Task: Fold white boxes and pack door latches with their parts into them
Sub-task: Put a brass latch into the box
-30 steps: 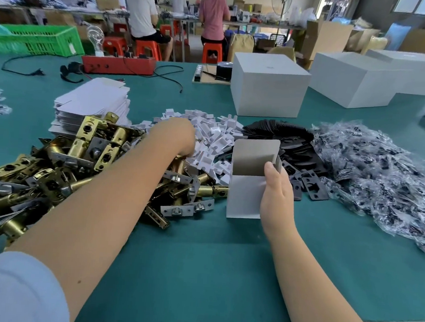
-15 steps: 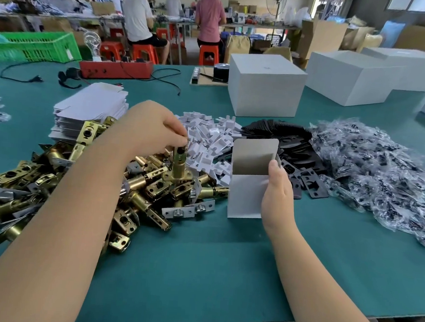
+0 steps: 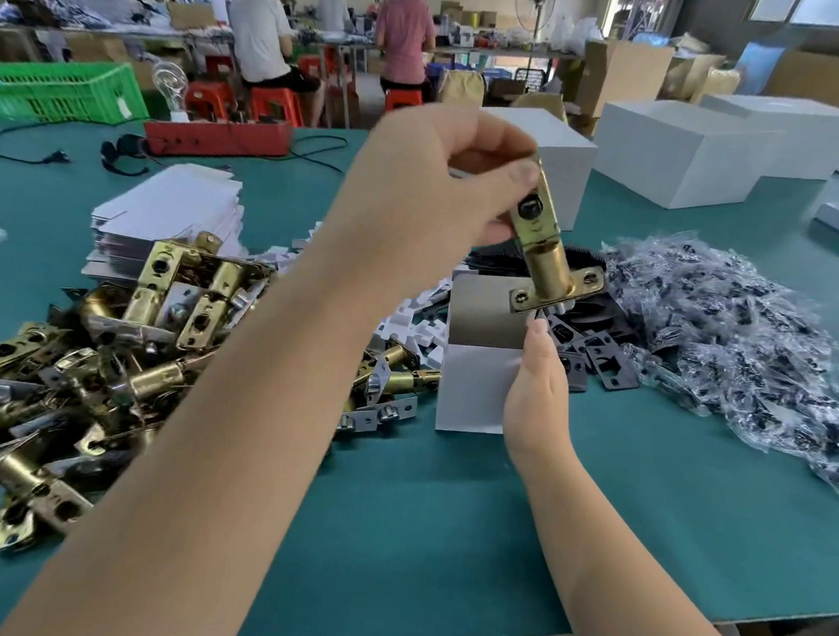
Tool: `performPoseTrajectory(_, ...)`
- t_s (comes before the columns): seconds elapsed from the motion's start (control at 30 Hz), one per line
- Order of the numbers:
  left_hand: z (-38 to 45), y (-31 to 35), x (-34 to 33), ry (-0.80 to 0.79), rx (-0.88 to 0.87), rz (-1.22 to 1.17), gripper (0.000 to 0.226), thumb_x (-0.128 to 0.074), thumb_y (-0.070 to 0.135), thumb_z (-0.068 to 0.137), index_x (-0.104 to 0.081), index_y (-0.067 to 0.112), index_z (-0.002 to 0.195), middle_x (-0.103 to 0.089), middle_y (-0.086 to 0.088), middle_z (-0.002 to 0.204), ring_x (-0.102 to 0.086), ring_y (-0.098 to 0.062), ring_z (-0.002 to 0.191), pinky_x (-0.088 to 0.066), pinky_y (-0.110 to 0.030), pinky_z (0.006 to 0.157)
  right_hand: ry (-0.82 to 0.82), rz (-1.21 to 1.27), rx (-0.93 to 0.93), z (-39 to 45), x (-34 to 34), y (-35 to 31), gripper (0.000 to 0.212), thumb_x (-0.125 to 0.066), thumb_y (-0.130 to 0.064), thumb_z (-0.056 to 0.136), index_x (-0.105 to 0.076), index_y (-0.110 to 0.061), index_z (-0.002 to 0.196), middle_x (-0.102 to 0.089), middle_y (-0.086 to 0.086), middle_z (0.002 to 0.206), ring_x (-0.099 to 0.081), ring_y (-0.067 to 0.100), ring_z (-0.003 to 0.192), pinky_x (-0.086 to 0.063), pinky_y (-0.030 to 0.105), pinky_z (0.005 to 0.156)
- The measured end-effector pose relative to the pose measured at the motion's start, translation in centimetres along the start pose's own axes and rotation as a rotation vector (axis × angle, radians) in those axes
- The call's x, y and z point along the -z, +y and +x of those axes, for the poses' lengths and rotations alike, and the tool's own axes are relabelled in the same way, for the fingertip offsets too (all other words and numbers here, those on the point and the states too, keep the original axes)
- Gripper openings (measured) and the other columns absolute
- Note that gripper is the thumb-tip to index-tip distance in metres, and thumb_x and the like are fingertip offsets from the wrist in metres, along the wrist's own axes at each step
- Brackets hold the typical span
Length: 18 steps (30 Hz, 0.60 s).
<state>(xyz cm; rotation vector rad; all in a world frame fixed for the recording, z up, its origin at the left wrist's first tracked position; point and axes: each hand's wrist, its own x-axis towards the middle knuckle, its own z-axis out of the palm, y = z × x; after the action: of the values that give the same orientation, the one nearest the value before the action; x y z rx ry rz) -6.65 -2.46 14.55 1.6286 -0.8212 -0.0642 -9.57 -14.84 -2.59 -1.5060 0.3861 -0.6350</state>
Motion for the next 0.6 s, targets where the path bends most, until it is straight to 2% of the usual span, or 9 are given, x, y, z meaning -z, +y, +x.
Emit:
performPoseTrajectory(0.07,0.2,-1.2,-1.0,0.021,-0.019,0.071,0.011,-0.063,0.006,0.093,-0.064,0.016,0.094,-0.069,-0.003,0.094,-0.071,-0.014,0.088,-0.060,-0.024,0.072,0.017,-0.039,0.013,0.0,0.1,0.0,0.039,-0.024,-0.051,0.101,-0.044,-0.033,0.128,-0.039,-0.045,0.093,-0.037,-0.039,0.080,-0.028,-0.009,0.071)
performPoseTrajectory(0.17,0.2,-2.8,-1.5,0.039,-0.029,0.173,0.011,-0.063,0.008,0.093,-0.066,0.015,0.101,-0.068,0.001,0.094,-0.069,-0.013,0.087,-0.060,-0.026,0.073,0.049,-0.072,-0.014,-0.1,0.0,-0.1,0.037,-0.023,-0.056,0.089,-0.052,-0.034,0.092,-0.049,-0.020,0.078,-0.048,-0.011,0.070,-0.036,0.017,0.070)
performPoseTrajectory(0.23,0.1,-3.6,-1.3,0.063,-0.030,0.202,0.012,-0.063,0.009,0.093,-0.066,0.017,0.101,-0.067,0.004,0.092,-0.069,-0.012,0.086,-0.060,-0.027,0.073,0.070,-0.047,-0.014,0.1,0.0,0.1,0.035,-0.022,-0.054,0.092,-0.054,-0.039,0.089,-0.054,-0.016,0.084,-0.050,-0.005,0.077,-0.034,0.018,0.070)
performPoseTrajectory(0.33,0.1,-4.4,-0.8,0.112,-0.032,0.238,0.013,-0.064,0.009,0.093,-0.064,0.021,0.098,-0.068,0.006,0.092,-0.069,-0.012,0.086,-0.061,-0.032,0.076,0.067,-0.002,-0.035,0.3,0.1,0.3,0.046,-0.023,-0.055,0.097,-0.054,-0.037,0.125,-0.058,-0.015,0.123,-0.049,-0.001,0.116,-0.034,0.014,0.092)
performPoseTrajectory(0.4,0.1,-4.9,-0.6,0.133,-0.039,0.291,0.014,-0.063,0.010,0.093,-0.065,0.021,0.101,-0.069,0.006,0.094,-0.069,-0.014,0.088,-0.059,-0.037,0.082,0.024,-0.005,-0.070,0.3,0.0,0.1,0.073,-0.025,-0.066,0.086,-0.048,-0.023,0.139,-0.051,0.000,0.141,-0.044,0.015,0.132,-0.033,0.032,0.111)
performPoseTrajectory(0.43,0.1,-5.1,-0.4,0.133,-0.047,0.315,0.014,-0.063,0.010,0.093,-0.066,0.019,0.103,-0.069,0.005,0.094,-0.068,-0.014,0.089,-0.058,-0.038,0.083,0.006,-0.013,-0.076,0.3,0.0,0.0,0.079,-0.025,-0.069,0.081,-0.048,-0.020,0.139,-0.052,0.002,0.140,-0.044,0.017,0.132,-0.033,0.038,0.112)
performPoseTrajectory(0.47,0.0,-5.3,-0.3,0.128,-0.057,0.336,0.015,-0.063,0.010,0.093,-0.067,0.017,0.106,-0.068,0.004,0.095,-0.068,-0.014,0.088,-0.058,-0.037,0.083,0.008,-0.020,-0.064,0.3,-0.1,0.1,0.079,-0.024,-0.070,0.079,-0.050,-0.022,0.137,-0.055,-0.005,0.136,-0.047,0.009,0.129,-0.036,0.034,0.111)
performPoseTrajectory(0.53,-0.1,-5.4,-0.2,0.106,-0.104,0.411,0.018,-0.062,0.012,0.093,-0.069,0.015,0.109,-0.068,0.003,0.096,-0.067,-0.012,0.088,-0.057,-0.030,0.083,0.028,-0.048,-0.014,0.2,-0.1,0.1,0.055,-0.024,-0.065,0.084,-0.057,-0.039,0.120,-0.058,-0.036,0.106,-0.048,-0.024,0.101,-0.037,0.009,0.091)
performPoseTrajectory(0.6,-0.2,-5.5,-0.3,0.069,-0.170,0.532,0.019,-0.063,0.016,0.093,-0.071,0.017,0.111,-0.067,0.005,0.096,-0.064,-0.008,0.087,-0.051,-0.015,0.080,0.031,-0.076,-0.002,0.0,-0.3,0.0,0.036,-0.025,-0.061,0.086,-0.058,-0.046,0.088,-0.058,-0.031,0.080,-0.049,-0.019,0.073,-0.036,0.007,0.071)
